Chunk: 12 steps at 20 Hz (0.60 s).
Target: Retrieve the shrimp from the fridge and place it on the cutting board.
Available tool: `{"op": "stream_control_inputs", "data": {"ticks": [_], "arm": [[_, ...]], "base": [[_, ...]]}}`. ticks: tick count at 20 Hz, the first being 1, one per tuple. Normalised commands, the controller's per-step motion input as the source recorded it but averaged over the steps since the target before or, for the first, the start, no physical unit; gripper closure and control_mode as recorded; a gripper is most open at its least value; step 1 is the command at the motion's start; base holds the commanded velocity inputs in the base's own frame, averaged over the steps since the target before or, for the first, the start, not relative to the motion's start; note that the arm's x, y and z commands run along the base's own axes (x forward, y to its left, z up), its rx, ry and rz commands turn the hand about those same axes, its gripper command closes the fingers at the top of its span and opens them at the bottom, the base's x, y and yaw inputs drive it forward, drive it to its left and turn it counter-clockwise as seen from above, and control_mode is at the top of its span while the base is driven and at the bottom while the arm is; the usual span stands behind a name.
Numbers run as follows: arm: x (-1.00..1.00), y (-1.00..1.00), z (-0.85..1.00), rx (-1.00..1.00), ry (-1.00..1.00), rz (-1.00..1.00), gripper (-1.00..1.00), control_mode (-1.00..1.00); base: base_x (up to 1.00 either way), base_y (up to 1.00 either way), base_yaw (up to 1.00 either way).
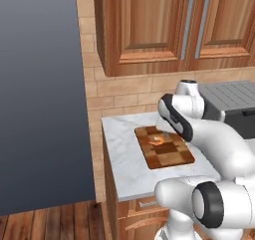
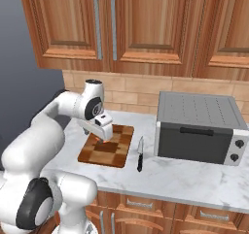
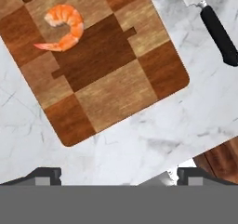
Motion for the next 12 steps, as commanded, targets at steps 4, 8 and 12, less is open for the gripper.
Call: {"op": "stream_control_inputs", "data": {"ticks": [4,8,12], "arm": [[-1.00,0.03,0.02,0.00,-0.11,0.00,-1.00,-1.00],[-0.99,0.02,0.33,0.00,0.00,0.00,-1.00,-1.00],[-0.64,0.17,0.50,-0.06,0.00,0.01,-1.00,-1.00]], "base": [[0.00,0.00,0.00],[0.00,0.00,0.00],[0.00,0.00,0.00]]}}
